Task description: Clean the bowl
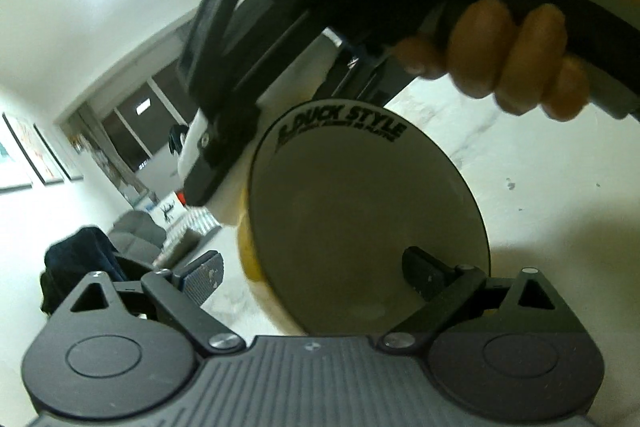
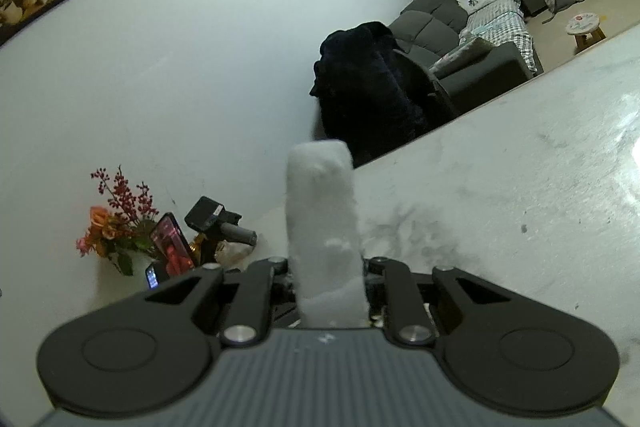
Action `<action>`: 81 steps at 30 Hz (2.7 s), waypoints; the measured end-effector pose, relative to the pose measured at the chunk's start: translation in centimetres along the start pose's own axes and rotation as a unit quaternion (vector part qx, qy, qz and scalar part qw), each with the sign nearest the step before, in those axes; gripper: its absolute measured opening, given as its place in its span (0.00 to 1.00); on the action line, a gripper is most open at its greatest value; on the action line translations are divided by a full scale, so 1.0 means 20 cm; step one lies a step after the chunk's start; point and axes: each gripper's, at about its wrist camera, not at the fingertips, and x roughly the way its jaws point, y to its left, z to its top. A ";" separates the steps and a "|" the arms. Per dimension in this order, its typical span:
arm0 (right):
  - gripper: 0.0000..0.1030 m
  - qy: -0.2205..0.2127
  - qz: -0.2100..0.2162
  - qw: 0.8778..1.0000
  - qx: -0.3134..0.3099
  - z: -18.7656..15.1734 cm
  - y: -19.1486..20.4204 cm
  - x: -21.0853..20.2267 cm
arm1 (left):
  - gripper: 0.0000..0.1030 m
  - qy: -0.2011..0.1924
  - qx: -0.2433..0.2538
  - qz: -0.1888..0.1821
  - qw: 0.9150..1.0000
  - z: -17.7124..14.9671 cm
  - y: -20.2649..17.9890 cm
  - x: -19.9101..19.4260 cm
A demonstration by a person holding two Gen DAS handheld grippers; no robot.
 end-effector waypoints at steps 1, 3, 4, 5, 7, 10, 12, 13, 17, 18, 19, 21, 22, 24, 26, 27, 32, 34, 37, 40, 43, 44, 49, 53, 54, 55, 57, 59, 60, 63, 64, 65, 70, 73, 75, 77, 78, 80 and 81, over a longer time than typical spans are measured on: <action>0.18 0.000 -0.007 1.000 -0.002 0.00 0.00 0.00 | 0.94 -0.002 0.004 0.001 1.000 -0.01 -0.01 0.00; 0.18 -0.004 -0.022 1.000 -0.014 0.00 0.01 -0.02 | 0.94 -0.006 0.011 0.004 1.000 -0.02 -0.03 0.01; 0.18 -0.008 -0.035 0.999 -0.030 0.00 0.03 -0.03 | 0.94 -0.008 0.015 0.005 1.000 -0.03 -0.04 0.02; 0.18 -0.011 -0.043 0.998 -0.041 0.00 0.04 -0.04 | 0.94 -0.010 0.019 0.006 1.000 -0.04 -0.05 0.02; 0.18 -0.021 -0.064 0.996 -0.064 -0.01 0.08 -0.06 | 0.94 -0.014 0.026 0.008 1.000 -0.05 -0.07 0.03; 0.18 -0.029 -0.058 0.995 -0.069 -0.02 0.12 -0.10 | 0.93 -0.020 0.038 0.012 0.999 -0.08 -0.10 0.04; 0.18 -0.038 -0.065 0.994 -0.083 -0.05 0.16 -0.14 | 0.92 -0.022 0.042 0.011 0.999 -0.10 -0.11 0.05; 0.18 -0.044 -0.069 0.993 -0.086 -0.06 0.17 -0.16 | 0.91 -0.023 0.043 0.010 0.999 -0.11 -0.12 0.06; 0.18 -0.081 -0.100 0.988 -0.088 -0.10 0.18 -0.23 | 0.69 -0.036 0.068 0.001 0.997 -0.16 -0.16 0.06; 0.18 -0.090 -0.109 0.986 -0.088 -0.11 0.17 -0.24 | 0.66 -0.041 0.081 0.012 0.996 -0.17 -0.19 0.06; 0.18 -0.097 -0.117 0.984 -0.089 -0.12 0.18 -0.25 | 0.64 -0.043 0.089 0.019 0.995 -0.18 -0.21 0.06; 0.18 -0.111 -0.136 0.980 -0.092 -0.13 0.18 -0.27 | 0.63 -0.046 0.093 0.020 0.994 -0.21 -0.22 0.08; 0.18 -0.115 -0.142 0.979 -0.092 -0.14 0.18 -0.28 | 0.63 -0.047 0.095 0.020 0.994 -0.22 -0.23 0.08; 0.18 -0.122 -0.154 0.976 -0.090 -0.15 0.18 -0.30 | 0.62 -0.049 0.099 0.022 0.994 -0.24 -0.25 0.09; 0.18 -0.125 -0.162 0.975 -0.091 -0.15 0.18 -0.30 | 0.61 -0.050 0.102 0.025 0.993 -0.26 -0.27 0.10; 0.18 -0.126 -0.168 0.973 -0.093 -0.15 0.20 -0.30 | 0.61 -0.051 0.103 0.026 0.993 -0.27 -0.27 0.11; 0.18 -0.115 -0.158 0.975 -0.110 -0.17 0.28 -0.28 | 0.61 -0.052 0.105 0.028 0.993 -0.16 -0.33 0.05; 0.18 -0.115 -0.164 0.972 -0.119 -0.17 0.28 -0.27 | 0.61 -0.052 0.106 0.028 0.993 -0.12 -0.31 0.08; 0.18 -0.120 -0.175 0.969 -0.127 -0.18 0.27 -0.29 | 0.61 -0.052 0.107 0.028 0.992 -0.06 -0.23 0.09; 0.18 -0.128 -0.197 0.963 -0.130 -0.18 0.25 -0.33 | 0.61 -0.052 0.107 0.028 0.993 -0.05 -0.22 0.09; 0.18 -0.130 -0.208 0.961 -0.124 -0.18 0.23 -0.34 | 0.61 -0.051 0.107 0.029 0.992 -0.02 -0.21 0.07; 0.18 -0.130 -0.209 0.961 -0.124 -0.18 0.23 -0.34 | 0.61 -0.051 0.107 0.029 0.992 -0.01 -0.20 0.07; 0.18 -0.126 -0.210 0.958 -0.150 -0.19 0.29 -0.30 | 0.61 -0.050 0.107 0.029 0.993 0.02 -0.20 0.03; 0.18 -0.116 -0.200 0.957 -0.176 -0.22 0.34 -0.27 | 0.61 -0.050 0.107 0.030 0.993 0.05 -0.20 -0.03; 0.18 -0.113 -0.200 0.956 -0.184 -0.22 0.35 -0.26 | 0.61 -0.050 0.107 0.030 0.993 0.05 -0.20 -0.03; 0.18 -0.111 -0.201 0.954 -0.191 -0.23 0.36 -0.26 | 0.61 -0.051 0.106 0.030 0.993 0.05 -0.20 -0.03; 0.18 -0.108 -0.202 0.953 -0.197 -0.23 0.36 -0.26 | 0.60 -0.051 0.108 0.030 0.992 0.05 -0.20 -0.03; 0.18 -0.103 -0.202 0.954 -0.195 -0.22 0.35 -0.27 | 0.60 -0.051 0.108 0.030 0.992 0.06 -0.19 -0.03; 0.18 -0.101 -0.205 0.954 -0.195 -0.21 0.34 -0.27 | 0.60 -0.051 0.108 0.030 0.992 0.06 -0.19 -0.03; 0.18 -0.099 -0.231 0.946 -0.207 -0.21 0.35 -0.30 | 0.60 -0.053 0.110 0.031 0.992 0.05 -0.17 -0.05; 0.18 -0.099 -0.238 0.943 -0.209 -0.21 0.35 -0.31 | 0.60 -0.054 0.110 0.031 0.992 0.05 -0.18 -0.06; 0.18 -0.099 -0.243 0.942 -0.210 -0.21 0.34 -0.31 | 0.60 -0.054 0.110 0.031 0.992 0.05 -0.17 -0.06; 0.18 -0.057 -0.204 0.956 -0.202 -0.13 0.32 -0.33 | 0.61 -0.053 0.108 0.028 0.992 0.06 -0.15 -0.06; 0.18 -0.001 -0.174 0.961 -0.214 -0.04 0.31 -0.32 | 0.60 -0.052 0.108 0.028 0.992 0.06 -0.14 -0.06; 0.18 0.022 -0.173 0.959 -0.223 0.01 0.32 -0.31 | 0.61 -0.052 0.107 0.028 0.992 0.06 -0.14 -0.07; 0.18 0.039 -0.179 0.952 -0.244 0.03 0.35 -0.28 | 0.61 -0.052 0.107 0.030 0.992 0.05 -0.14 -0.07; 0.18 0.046 -0.181 0.949 -0.255 0.03 0.36 -0.27 | 0.61 -0.052 0.107 0.029 0.993 0.05 -0.13 -0.06; 0.18 0.057 -0.184 0.942 -0.274 0.02 0.39 -0.24 | 0.61 -0.052 0.107 0.029 0.993 0.05 -0.13 -0.07; 0.18 0.059 -0.185 0.941 -0.278 0.02 0.39 -0.23 | 0.61 -0.052 0.107 0.029 0.992 0.06 -0.13 -0.09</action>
